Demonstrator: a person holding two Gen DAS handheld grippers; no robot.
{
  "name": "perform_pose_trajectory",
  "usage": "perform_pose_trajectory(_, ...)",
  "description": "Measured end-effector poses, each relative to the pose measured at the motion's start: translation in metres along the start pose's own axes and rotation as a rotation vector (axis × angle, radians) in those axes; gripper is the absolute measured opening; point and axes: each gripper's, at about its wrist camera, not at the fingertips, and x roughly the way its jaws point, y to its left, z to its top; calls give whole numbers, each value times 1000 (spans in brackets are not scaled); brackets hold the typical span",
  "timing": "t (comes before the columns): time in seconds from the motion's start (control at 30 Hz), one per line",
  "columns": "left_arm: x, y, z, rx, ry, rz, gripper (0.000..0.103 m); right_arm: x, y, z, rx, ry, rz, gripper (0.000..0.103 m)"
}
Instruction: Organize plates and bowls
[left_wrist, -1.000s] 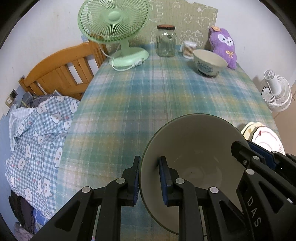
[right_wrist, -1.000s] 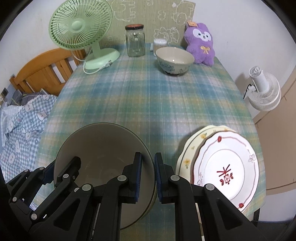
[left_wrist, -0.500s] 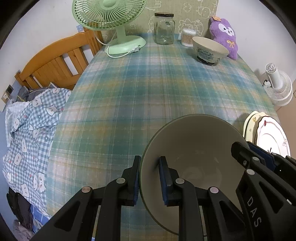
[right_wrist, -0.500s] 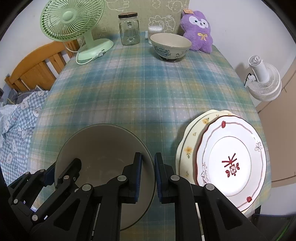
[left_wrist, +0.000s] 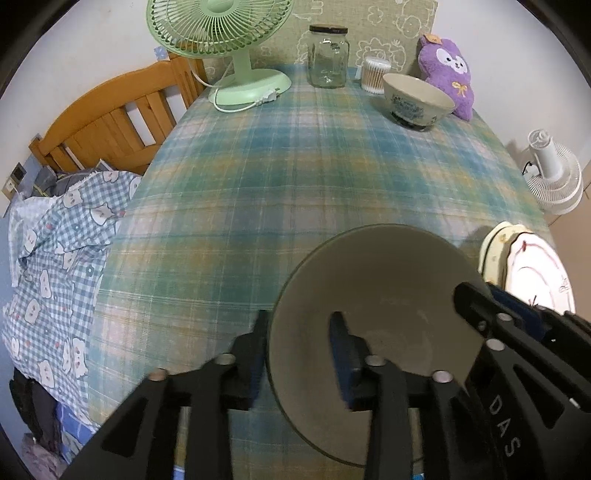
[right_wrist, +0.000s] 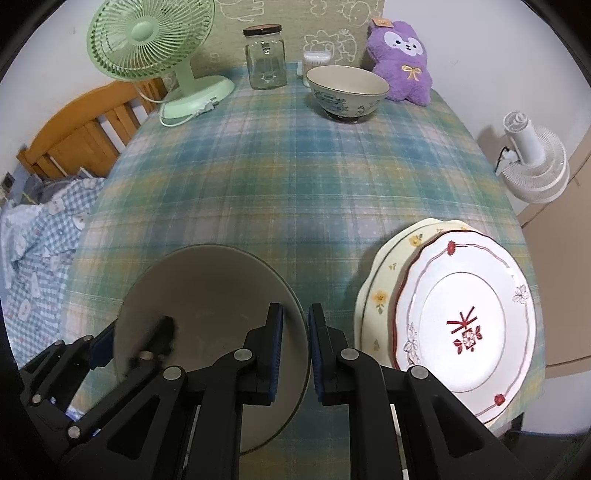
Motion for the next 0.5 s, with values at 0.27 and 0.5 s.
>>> perform_pose_trajectory(0.27,-20,-5,7,58,-29,-38,75,-27,1,5,-26,-51,18,63)
perform_pose_trajectory(0.5,-47,-3,35,125,-92,-73,82,-59,2,24,10,-118,9,79)
